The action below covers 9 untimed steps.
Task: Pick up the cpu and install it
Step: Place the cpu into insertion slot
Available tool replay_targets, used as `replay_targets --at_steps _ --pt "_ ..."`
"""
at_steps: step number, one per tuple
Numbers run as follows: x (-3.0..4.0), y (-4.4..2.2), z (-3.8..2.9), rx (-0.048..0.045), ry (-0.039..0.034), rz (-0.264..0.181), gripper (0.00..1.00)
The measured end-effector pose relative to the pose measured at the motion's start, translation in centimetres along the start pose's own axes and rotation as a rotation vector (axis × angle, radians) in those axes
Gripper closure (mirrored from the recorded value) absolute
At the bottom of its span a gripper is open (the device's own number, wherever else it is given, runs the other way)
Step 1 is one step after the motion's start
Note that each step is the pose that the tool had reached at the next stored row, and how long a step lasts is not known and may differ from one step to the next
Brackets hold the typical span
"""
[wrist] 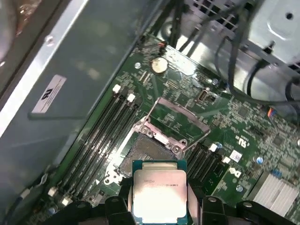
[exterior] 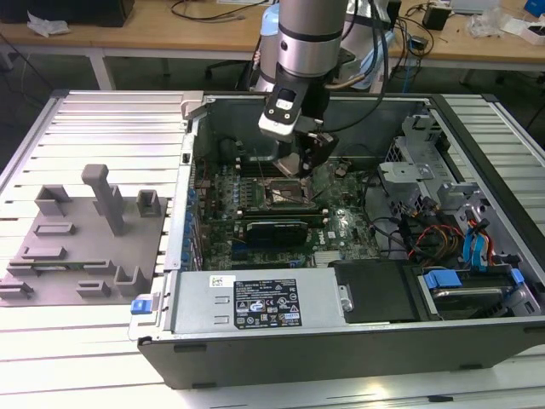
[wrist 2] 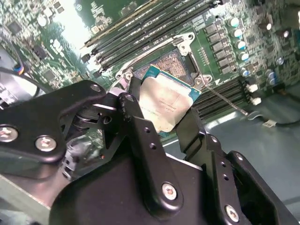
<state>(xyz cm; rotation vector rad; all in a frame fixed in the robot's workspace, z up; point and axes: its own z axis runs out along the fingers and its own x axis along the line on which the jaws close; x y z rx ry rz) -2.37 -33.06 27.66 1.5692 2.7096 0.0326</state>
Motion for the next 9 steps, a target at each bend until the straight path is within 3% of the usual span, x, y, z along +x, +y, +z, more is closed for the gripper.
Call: replay_targets --at_steps 5,9 --pt "0.0 0.0 0.04 -0.0001 -0.0023 0.099 0.45" --pt "0.0 0.0 0.09 -0.0003 -0.005 0.215 0.45"
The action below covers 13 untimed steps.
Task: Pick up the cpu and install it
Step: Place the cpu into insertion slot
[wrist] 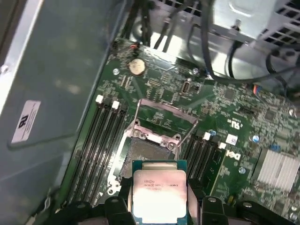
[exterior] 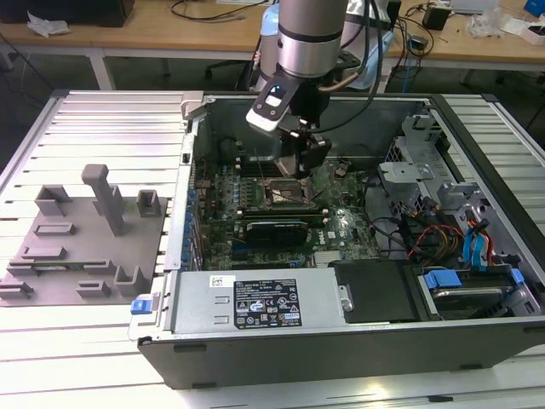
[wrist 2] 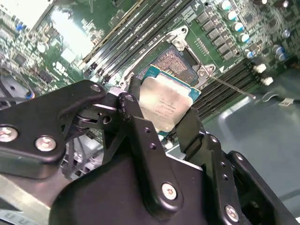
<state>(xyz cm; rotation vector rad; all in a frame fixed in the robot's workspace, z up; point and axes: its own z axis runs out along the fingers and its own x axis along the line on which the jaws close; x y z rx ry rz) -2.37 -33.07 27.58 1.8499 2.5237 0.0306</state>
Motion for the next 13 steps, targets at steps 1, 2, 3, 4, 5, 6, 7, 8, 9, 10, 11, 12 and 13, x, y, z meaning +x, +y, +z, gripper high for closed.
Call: replay_targets --at_steps 1,2,3,4,5,6,7,8,9,10,11,12,13 --pt "0.0 0.0 0.01 -0.0001 -0.0007 0.032 0.45" --pt "0.0 0.0 0.03 -0.0001 -0.0015 0.064 0.45" --pt "0.0 0.0 0.04 -0.0001 -0.0019 0.081 0.45" --pt "0.0 0.0 0.04 -0.0002 -0.0023 0.098 0.45" --pt "0.0 0.0 0.06 -0.0002 -0.0029 0.128 0.45" --pt "0.0 0.0 0.08 -0.0002 -0.0038 0.165 0.45" --pt "0.0 0.0 0.09 -0.0003 -0.0046 0.198 0.45" --pt "0.0 0.0 0.09 -0.0003 -0.0051 0.221 0.45" --pt "0.0 0.0 0.1 -0.0003 -0.0052 0.226 0.45" --pt "0.0 0.0 0.1 -0.0004 -0.0052 0.227 0.45" --pt "0.0 0.0 0.11 -0.0004 -0.0052 0.227 0.45" --pt "0.02 -0.02 0.14 -0.0006 -0.005 0.227 0.45" --pt "0.04 -0.07 0.22 -0.0007 -0.005 0.227 0.45"
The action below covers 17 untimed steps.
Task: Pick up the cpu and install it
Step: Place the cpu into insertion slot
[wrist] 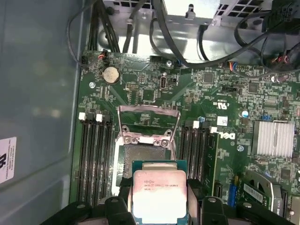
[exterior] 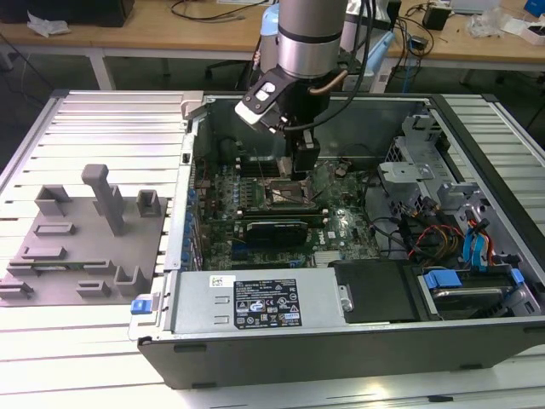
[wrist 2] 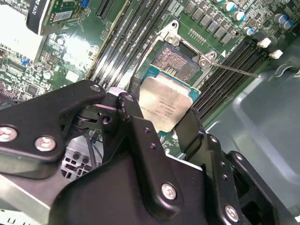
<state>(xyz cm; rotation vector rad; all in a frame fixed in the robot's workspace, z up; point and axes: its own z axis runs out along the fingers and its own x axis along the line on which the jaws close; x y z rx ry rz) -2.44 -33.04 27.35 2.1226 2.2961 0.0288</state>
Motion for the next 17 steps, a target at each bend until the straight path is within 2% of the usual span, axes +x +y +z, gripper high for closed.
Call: replay_targets --at_steps 3,5,11,15,17 --pt "0.02 -0.21 0.44 -0.0017 -0.0003 0.0 0.45" --pt "0.03 -0.36 1.13 -0.0029 -0.0006 0.0 0.45" --pt "0.03 -0.39 1.62 -0.003 -0.0005 0.0 0.45" --pt "0.03 -0.4 2.13 -0.003 -0.0006 0.0 0.45" --pt "0.03 -0.42 2.62 -0.003 -0.0006 0.001 0.45"
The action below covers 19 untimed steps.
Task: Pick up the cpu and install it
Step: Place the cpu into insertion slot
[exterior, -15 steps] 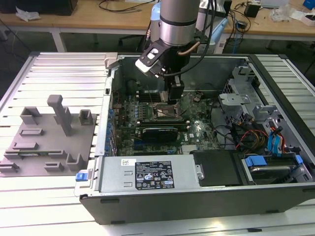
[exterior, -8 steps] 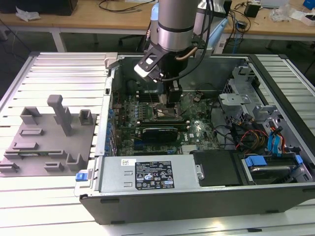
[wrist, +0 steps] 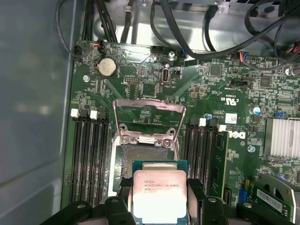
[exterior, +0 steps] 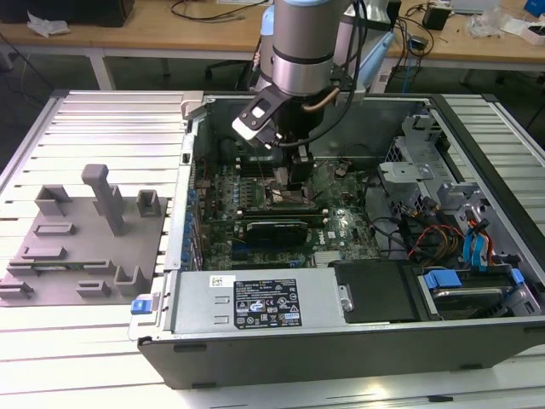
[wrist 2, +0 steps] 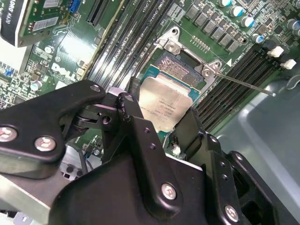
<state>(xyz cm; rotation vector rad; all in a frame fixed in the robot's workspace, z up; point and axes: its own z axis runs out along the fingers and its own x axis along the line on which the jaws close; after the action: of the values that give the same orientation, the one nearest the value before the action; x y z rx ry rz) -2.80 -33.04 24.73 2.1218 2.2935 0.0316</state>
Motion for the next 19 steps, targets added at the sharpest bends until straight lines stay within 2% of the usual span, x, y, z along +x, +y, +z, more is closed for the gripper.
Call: replay_targets --at_steps 2,3,4,5,6,12,15,19 --pt "0.0 -0.01 0.47 -0.0001 0.0 0.0 0.45" --pt "0.19 -0.01 1.33 -0.004 -0.0002 -0.003 0.45" --pt "0.3 -0.05 2.41 -0.0039 -0.0003 -0.002 0.45" --pt "0.84 0.0 2.59 -0.0041 0.0 -0.003 0.45" --pt "0.85 -0.01 2.83 -0.004 -0.0004 0.005 0.45" --pt "0.86 -0.03 3.39 -0.004 -0.002 0.056 0.45" --pt "1.16 0.0 3.47 -0.0042 -0.0013 0.057 0.45" --pt "1.2 -0.02 3.75 -0.0041 -0.0015 0.057 0.45"
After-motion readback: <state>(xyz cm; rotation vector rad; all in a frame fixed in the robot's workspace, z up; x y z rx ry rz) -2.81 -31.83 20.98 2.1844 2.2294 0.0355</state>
